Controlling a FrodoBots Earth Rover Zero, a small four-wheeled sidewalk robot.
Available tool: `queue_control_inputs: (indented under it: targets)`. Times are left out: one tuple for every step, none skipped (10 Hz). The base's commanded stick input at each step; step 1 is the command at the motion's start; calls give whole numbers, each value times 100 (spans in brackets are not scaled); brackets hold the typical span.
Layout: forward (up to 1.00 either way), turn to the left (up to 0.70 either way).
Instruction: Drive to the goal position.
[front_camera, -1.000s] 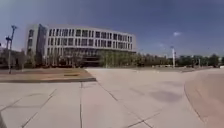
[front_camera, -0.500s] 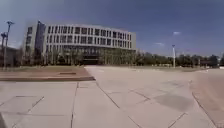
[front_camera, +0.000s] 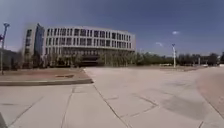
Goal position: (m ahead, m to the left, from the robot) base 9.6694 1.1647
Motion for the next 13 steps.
queue_control_inputs:
  targets:
    - [70,-34]
    - [70,-22]
    - [70,-4]
    - [70,1]
    - [70,1]
    - [70,1]
    - [70,1]
    - [70,1]
    - [70,1]
    - [70,1]
    - [70,1]
    - [70,1]
    - [70,1]
